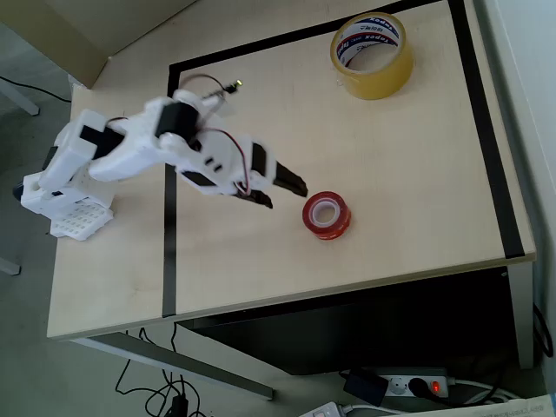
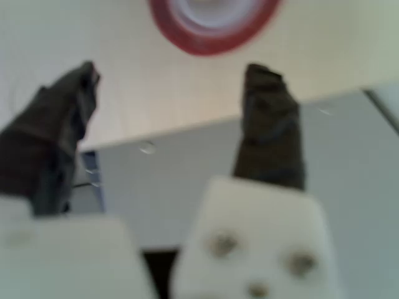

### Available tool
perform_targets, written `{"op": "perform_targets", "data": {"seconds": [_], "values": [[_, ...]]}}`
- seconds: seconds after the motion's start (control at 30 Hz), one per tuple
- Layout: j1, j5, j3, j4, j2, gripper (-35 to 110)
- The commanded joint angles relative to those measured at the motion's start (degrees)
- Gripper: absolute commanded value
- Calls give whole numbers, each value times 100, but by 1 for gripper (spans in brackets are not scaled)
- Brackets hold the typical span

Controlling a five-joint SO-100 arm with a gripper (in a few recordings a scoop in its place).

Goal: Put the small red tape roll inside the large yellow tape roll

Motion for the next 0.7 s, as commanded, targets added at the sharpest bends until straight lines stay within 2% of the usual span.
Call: {"op": "perform_targets", "data": {"seconds": [0.0,0.53,0.67], "values": [[62,53,-501,88,-26,25],[-62,26,-1679,88,-1389,25],[-88,53,-1679,88,-1406,2]]}}
